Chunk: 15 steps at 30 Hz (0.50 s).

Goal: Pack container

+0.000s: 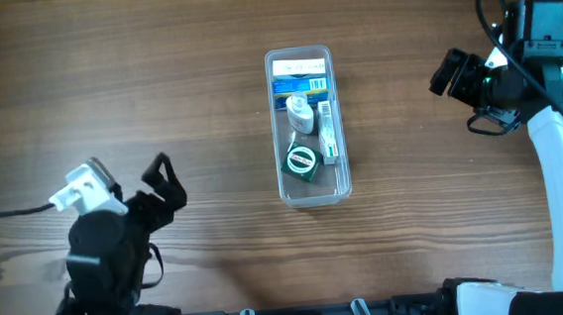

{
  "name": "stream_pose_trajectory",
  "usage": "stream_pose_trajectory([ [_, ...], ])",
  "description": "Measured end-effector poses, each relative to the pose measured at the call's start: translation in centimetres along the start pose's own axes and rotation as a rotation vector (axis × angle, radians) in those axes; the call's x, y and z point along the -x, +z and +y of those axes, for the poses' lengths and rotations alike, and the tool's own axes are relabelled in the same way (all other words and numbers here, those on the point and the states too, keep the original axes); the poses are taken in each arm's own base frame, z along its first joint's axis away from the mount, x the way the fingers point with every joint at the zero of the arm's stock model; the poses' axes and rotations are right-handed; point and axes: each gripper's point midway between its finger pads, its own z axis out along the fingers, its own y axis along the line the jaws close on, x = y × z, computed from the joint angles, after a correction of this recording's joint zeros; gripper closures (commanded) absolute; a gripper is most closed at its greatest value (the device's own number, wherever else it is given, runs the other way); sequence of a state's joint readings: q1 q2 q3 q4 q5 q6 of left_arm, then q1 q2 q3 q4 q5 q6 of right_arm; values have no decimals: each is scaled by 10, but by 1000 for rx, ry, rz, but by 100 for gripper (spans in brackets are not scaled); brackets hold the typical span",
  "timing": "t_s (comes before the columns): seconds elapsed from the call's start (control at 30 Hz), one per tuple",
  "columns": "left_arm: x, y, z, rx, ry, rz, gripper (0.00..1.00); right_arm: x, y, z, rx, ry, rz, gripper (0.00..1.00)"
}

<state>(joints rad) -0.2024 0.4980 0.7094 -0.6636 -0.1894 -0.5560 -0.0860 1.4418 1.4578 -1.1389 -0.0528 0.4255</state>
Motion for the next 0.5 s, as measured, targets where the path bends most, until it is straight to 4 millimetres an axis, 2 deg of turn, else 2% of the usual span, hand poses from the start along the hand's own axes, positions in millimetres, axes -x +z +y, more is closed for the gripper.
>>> stream_pose_trajectory([
  [0.13, -35, 4, 11, -106, 77, 20, 0, 0, 0, 0, 0, 0, 0, 0],
  [0.27, -62, 6, 18, -158, 109, 34, 0, 0, 0, 0, -1, 0, 1, 0],
  [0.5, -110, 27, 43, -141, 123, 103, 0, 0, 0, 0, 0, 0, 0, 0],
])
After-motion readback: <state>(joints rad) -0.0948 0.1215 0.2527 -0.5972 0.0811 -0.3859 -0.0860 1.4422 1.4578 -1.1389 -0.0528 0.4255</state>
